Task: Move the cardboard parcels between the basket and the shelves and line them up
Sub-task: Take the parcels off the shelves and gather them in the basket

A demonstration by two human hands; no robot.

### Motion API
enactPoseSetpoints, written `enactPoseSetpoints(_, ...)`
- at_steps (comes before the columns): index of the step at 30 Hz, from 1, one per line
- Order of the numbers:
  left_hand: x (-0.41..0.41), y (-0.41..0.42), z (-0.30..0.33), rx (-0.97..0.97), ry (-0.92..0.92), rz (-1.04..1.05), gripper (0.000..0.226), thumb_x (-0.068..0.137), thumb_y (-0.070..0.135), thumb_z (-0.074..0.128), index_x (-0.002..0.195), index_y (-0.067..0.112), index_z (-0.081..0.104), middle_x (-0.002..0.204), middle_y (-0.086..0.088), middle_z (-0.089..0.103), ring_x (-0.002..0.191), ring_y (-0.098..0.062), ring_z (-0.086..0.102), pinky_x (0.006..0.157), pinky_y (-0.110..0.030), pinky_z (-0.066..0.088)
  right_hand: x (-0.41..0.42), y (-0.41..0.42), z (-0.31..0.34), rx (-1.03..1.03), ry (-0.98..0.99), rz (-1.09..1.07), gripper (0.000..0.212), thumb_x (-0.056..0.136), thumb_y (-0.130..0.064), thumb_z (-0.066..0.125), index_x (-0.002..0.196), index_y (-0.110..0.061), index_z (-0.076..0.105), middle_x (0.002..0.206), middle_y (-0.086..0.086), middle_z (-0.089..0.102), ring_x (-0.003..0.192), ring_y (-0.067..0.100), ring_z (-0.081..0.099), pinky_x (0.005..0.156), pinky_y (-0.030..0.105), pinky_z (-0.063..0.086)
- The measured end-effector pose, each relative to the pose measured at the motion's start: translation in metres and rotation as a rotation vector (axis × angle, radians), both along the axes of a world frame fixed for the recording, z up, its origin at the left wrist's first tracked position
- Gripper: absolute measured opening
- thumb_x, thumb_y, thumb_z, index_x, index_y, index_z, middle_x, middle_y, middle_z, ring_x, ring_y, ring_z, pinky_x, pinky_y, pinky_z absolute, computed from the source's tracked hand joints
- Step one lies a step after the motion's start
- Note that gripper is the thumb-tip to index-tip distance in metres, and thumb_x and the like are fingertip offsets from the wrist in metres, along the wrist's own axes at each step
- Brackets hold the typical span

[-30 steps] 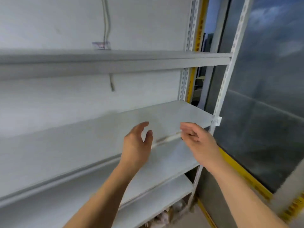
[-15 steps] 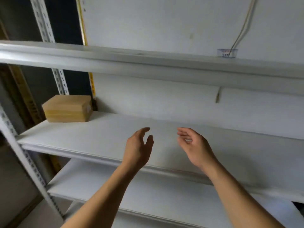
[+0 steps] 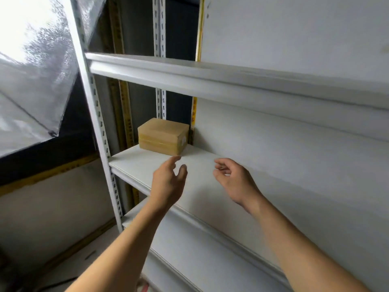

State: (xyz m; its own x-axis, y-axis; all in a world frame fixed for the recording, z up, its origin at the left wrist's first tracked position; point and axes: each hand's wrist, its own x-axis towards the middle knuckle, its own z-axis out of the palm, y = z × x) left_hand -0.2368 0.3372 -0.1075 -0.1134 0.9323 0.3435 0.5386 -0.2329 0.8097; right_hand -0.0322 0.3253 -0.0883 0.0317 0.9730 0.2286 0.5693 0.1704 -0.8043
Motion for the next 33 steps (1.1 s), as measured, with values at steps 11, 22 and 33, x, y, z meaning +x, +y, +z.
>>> enactPoseSetpoints(11, -0.124, 0.168, 0.004, -0.061, -0.069, 0.161, 0.057, 0.101, 0.023, 0.062, 0.154, 0.013, 0.042, 0.152, -0.009, 0.05, 0.134, -0.023, 0.052, 0.105, -0.035, 0.046, -0.133, 0.143, -0.008, -0.146, 0.093, -0.033, 0.057, 0.101, -0.035, 0.065, 0.154, -0.025, 0.047, 0.146, -0.001, 0.057, 0.123, 0.015, 0.06, 0.103, 0.037, 0.052)
enactPoseSetpoints(22, -0.151, 0.248, -0.02, -0.253, -0.235, -0.006, 0.065, 0.098, 0.015, 0.062, 0.156, 0.021, 0.034, 0.13, 0.001, 0.054, 0.119, -0.022, 0.055, 0.092, -0.033, 0.045, -0.184, 0.172, -0.051, -0.264, 0.291, -0.161, 0.076, 0.096, -0.037, 0.068, 0.162, -0.024, 0.032, 0.153, -0.002, 0.048, 0.131, 0.019, 0.058, 0.111, 0.037, 0.045)
enactPoseSetpoints(33, -0.107, 0.16, -0.028, -0.155, -0.157, 0.014, 0.036, 0.097, 0.017, 0.058, 0.133, 0.018, 0.063, 0.125, 0.002, 0.072, 0.103, -0.01, 0.065, 0.093, -0.023, 0.048, -0.151, 0.178, -0.043, -0.143, 0.685, -0.388, 0.06, 0.094, -0.044, 0.075, 0.143, -0.018, 0.051, 0.13, 0.0, 0.065, 0.116, 0.019, 0.064, 0.095, 0.033, 0.051)
